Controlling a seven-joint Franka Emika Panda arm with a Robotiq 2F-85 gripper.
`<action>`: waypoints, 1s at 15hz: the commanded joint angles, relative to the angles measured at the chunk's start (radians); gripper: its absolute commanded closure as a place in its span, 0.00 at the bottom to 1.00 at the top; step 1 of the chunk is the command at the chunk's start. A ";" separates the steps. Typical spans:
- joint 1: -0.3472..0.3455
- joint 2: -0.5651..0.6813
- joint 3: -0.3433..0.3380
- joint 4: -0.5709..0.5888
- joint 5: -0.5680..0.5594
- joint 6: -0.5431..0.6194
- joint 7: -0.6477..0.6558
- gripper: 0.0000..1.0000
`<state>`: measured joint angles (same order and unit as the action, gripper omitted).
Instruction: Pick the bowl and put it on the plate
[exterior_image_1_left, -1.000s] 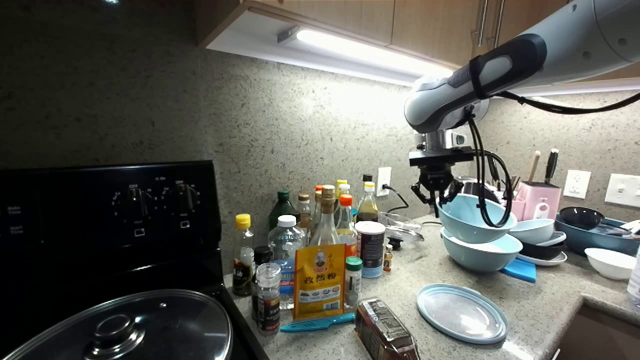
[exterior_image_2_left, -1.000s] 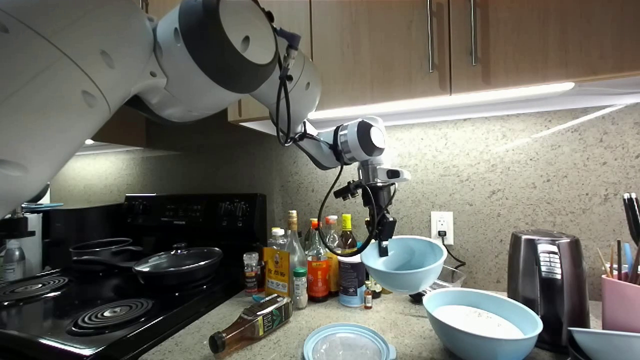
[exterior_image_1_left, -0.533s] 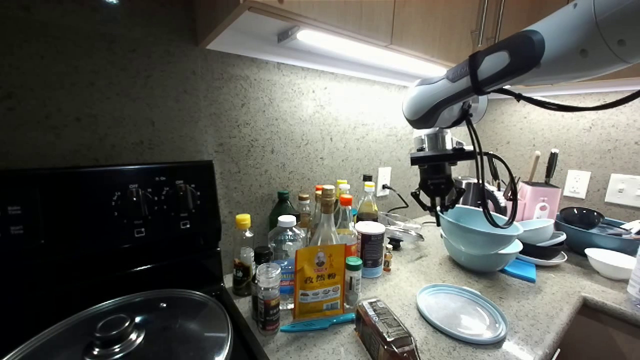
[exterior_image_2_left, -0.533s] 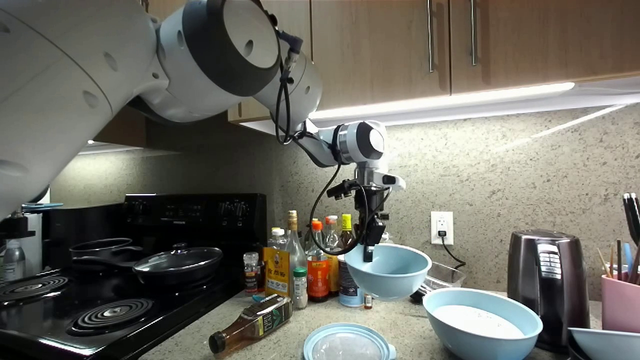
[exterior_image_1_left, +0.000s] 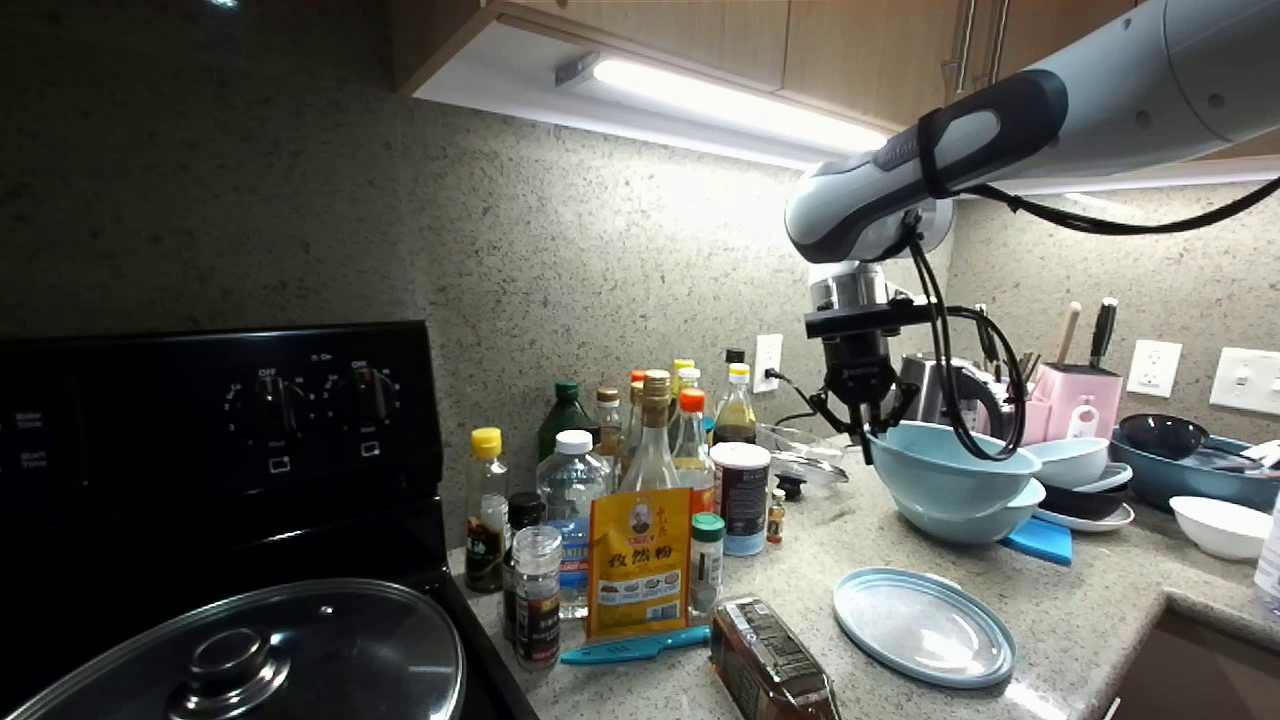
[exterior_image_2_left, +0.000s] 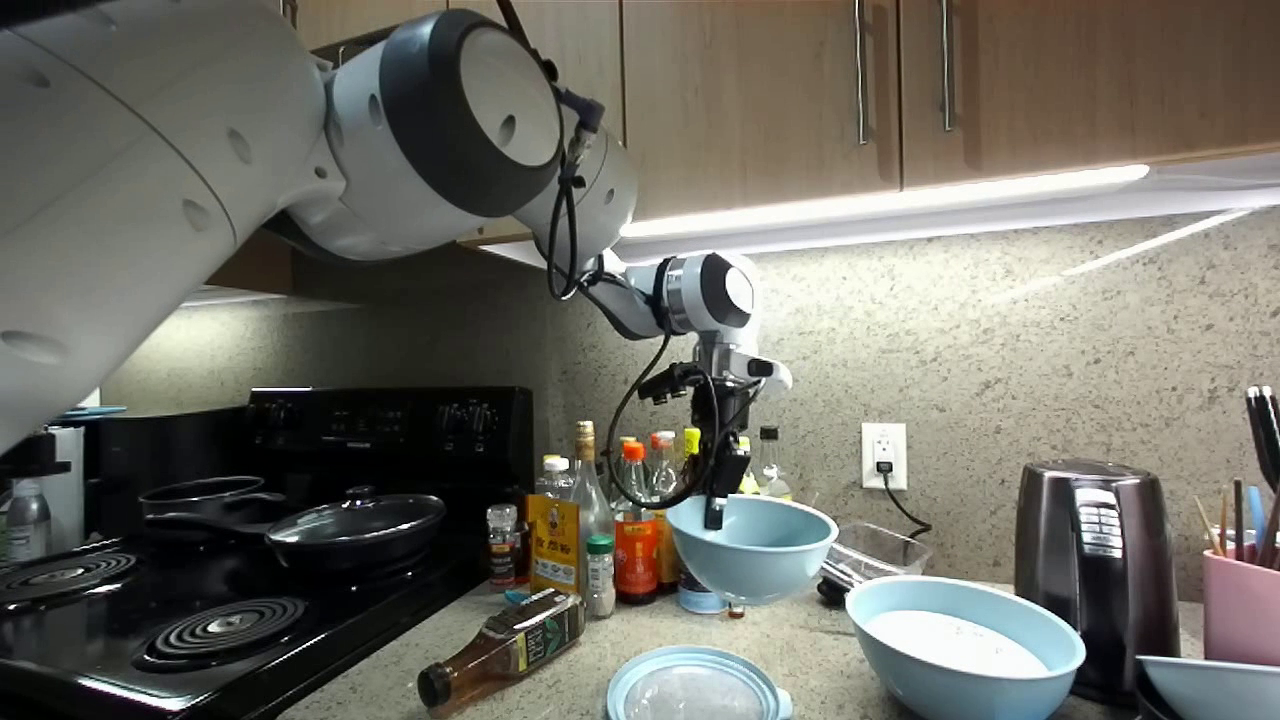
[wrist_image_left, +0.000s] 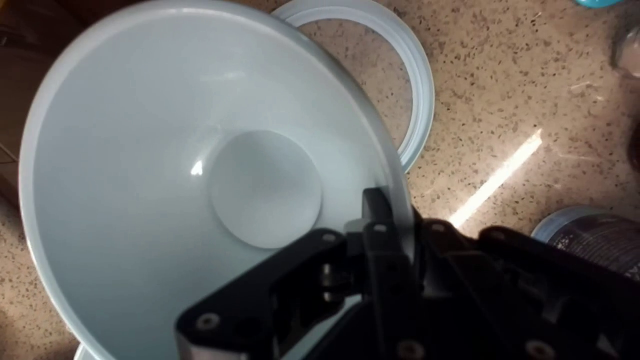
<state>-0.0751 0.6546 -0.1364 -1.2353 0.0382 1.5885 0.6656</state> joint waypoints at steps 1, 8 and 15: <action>0.004 0.017 0.008 0.027 0.017 -0.048 -0.021 0.99; 0.010 0.052 0.030 0.029 0.025 -0.039 -0.027 0.99; 0.015 0.098 0.036 0.054 0.026 -0.054 -0.024 0.99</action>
<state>-0.0602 0.7299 -0.0966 -1.2161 0.0386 1.5724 0.6655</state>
